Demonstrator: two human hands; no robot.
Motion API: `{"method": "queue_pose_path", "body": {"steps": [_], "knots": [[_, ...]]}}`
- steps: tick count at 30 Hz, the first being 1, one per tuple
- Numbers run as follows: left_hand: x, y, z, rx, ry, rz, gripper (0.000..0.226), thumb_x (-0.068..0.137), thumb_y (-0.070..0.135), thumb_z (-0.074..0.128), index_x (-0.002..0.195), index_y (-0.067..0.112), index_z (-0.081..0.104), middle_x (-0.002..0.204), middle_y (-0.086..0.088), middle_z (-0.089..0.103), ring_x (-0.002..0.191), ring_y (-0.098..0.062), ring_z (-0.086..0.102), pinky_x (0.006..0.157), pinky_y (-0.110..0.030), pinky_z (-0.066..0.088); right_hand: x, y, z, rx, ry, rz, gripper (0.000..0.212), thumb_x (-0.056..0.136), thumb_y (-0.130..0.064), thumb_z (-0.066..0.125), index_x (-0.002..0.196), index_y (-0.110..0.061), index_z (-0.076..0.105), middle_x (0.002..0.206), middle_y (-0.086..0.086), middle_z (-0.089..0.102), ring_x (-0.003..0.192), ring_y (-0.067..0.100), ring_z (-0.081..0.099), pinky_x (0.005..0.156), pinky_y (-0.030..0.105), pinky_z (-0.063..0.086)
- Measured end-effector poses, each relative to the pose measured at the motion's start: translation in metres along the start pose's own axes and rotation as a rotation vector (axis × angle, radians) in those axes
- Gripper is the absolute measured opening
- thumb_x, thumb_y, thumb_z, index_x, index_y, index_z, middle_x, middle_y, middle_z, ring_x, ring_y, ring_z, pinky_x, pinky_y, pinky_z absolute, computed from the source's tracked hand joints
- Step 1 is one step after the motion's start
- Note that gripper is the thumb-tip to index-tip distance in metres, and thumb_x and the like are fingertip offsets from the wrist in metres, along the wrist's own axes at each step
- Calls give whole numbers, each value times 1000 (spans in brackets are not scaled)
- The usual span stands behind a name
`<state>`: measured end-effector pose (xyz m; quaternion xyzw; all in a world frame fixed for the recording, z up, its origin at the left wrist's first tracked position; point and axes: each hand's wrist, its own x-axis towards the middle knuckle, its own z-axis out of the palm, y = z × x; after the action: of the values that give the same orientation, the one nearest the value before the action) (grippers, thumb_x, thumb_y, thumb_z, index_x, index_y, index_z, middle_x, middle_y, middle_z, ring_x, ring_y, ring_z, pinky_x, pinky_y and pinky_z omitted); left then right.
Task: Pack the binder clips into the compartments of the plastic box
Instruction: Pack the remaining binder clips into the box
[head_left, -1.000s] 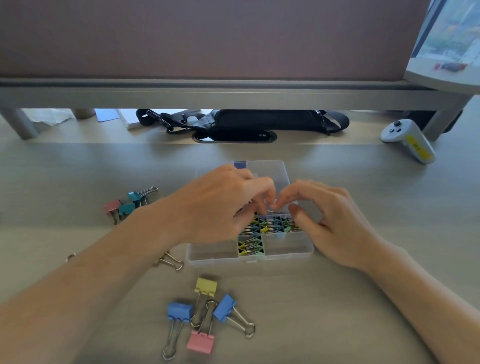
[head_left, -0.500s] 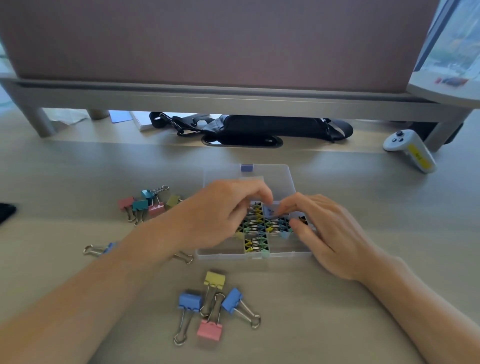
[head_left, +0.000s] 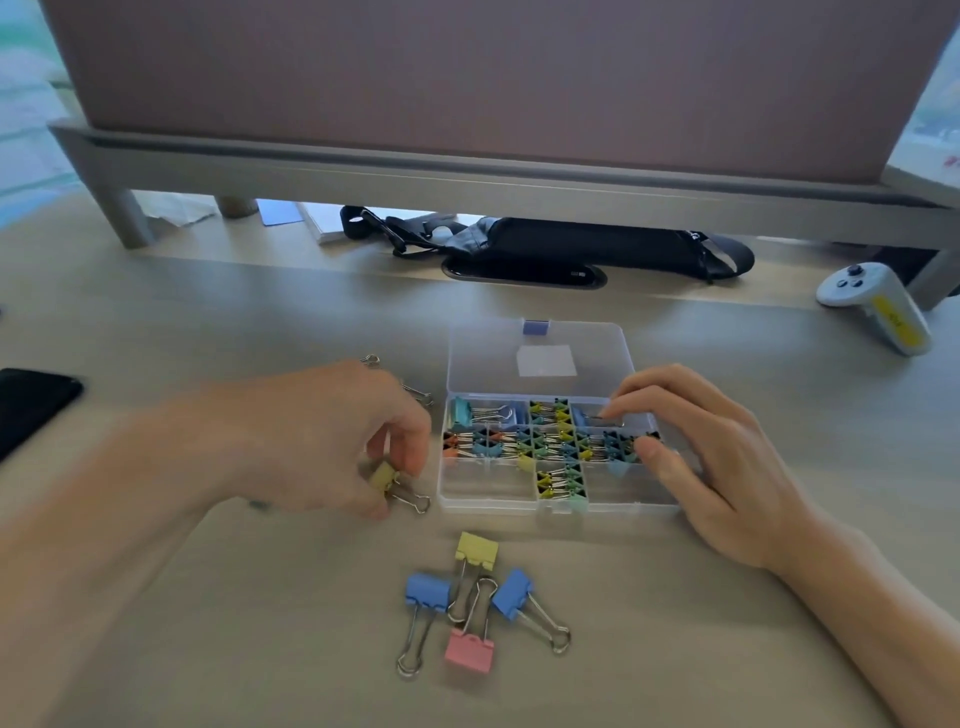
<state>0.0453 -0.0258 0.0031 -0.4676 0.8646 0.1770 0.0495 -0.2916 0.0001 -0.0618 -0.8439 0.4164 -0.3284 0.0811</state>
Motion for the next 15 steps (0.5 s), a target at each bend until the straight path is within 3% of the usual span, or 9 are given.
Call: {"method": "queue_pose_path", "body": {"steps": [4,6,10,13,15], "knots": [[0,-5,-7,-81,-69,-4,25,74,32,85,87,44,67,88,21,67,82,0,64,73,-23,54,1,1,0,40,112,5,31,102,-20,44,111,-9,72,116,0,64,113,16,63,95,26,49],[-4,-6,-17,-254,-69,32,24,78,33,87,92,45,71,86,18,71,79,-6,69,76,-30,57,3,1,-3,88,213,39,31,102,-18,43,111,-7,71,110,2,67,109,13,64,92,24,50],[19,29,-21,-752,255,182,19,76,30,78,93,23,77,96,4,79,88,-17,76,82,-23,59,13,-11,-2,376,234,142,25,100,-23,55,116,-9,67,112,2,71,110,22,69,93,32,57],[55,66,-5,-905,341,238,14,83,20,80,94,14,75,94,-1,79,90,-18,76,86,-28,60,22,-23,4,658,124,186,29,98,-22,72,120,-8,62,114,4,74,111,24,72,95,33,59],[77,79,5,-972,395,233,13,83,13,81,94,9,75,89,-4,79,85,-20,77,83,-30,62,23,-21,4,764,149,254,30,94,-17,72,119,-5,61,110,7,78,103,23,76,90,30,61]]}}
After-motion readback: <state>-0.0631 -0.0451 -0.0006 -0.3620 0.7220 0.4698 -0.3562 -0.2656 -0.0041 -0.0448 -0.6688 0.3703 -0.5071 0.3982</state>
